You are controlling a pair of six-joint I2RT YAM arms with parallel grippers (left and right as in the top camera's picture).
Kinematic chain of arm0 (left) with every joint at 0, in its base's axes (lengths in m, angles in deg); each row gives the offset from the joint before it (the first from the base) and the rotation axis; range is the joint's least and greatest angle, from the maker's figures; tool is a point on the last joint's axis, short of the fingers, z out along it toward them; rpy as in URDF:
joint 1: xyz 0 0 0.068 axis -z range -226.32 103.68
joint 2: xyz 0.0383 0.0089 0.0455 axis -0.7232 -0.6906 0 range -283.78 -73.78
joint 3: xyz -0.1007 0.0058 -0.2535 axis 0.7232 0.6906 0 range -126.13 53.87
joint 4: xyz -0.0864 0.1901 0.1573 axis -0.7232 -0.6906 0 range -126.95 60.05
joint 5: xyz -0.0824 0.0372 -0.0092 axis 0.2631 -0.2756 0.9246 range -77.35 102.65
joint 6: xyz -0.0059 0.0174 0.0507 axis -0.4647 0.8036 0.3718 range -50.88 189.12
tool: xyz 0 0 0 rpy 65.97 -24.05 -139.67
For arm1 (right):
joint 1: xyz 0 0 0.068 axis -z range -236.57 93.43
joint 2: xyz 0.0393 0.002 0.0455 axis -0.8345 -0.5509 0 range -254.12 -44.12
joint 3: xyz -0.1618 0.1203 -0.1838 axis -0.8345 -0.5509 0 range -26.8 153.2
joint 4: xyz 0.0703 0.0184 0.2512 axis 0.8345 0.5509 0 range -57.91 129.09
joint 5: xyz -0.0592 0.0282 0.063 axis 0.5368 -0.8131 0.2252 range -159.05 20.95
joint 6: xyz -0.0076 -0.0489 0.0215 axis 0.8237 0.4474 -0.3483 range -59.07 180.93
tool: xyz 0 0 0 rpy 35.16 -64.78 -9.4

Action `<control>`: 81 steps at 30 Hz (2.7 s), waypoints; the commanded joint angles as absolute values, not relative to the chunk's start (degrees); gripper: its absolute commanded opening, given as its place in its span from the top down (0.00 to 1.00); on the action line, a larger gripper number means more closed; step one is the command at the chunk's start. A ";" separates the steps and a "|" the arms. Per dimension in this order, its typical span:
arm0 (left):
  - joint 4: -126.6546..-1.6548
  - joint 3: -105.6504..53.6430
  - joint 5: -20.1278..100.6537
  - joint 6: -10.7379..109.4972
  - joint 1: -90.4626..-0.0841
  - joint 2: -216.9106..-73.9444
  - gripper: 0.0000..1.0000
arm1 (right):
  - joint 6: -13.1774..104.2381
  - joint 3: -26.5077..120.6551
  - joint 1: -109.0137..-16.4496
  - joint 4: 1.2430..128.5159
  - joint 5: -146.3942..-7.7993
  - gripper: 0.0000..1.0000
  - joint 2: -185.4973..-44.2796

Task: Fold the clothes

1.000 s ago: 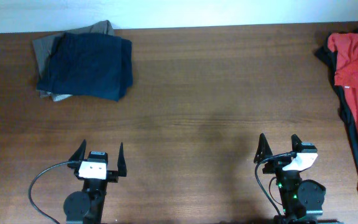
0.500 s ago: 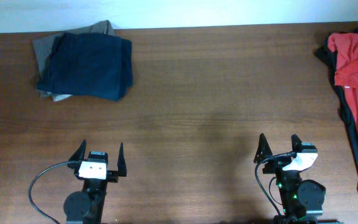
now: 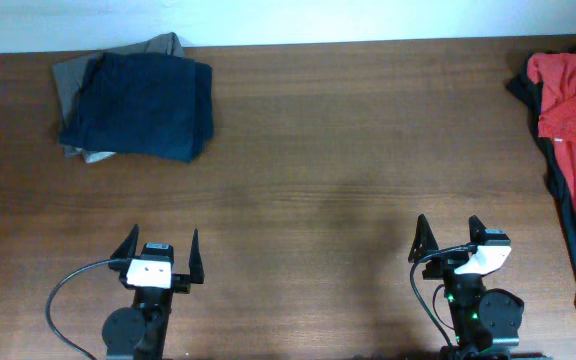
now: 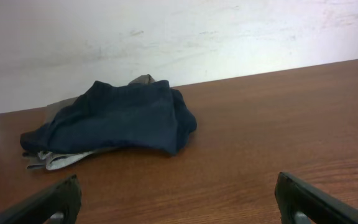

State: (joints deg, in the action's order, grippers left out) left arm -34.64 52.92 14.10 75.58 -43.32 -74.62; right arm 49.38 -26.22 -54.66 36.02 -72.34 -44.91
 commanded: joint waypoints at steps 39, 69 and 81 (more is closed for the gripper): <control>-34.70 53.36 13.71 76.52 -42.99 -74.14 0.01 | 40.07 -26.49 -54.28 35.71 -80.78 0.01 -44.43; -34.70 53.36 13.71 76.54 -42.99 -74.12 0.01 | 48.92 19.83 -54.22 57.11 -69.17 0.01 -75.19; -34.70 53.36 13.71 76.54 -42.99 -74.12 0.01 | 55.08 66.73 -41.10 82.77 -56.74 0.01 -134.20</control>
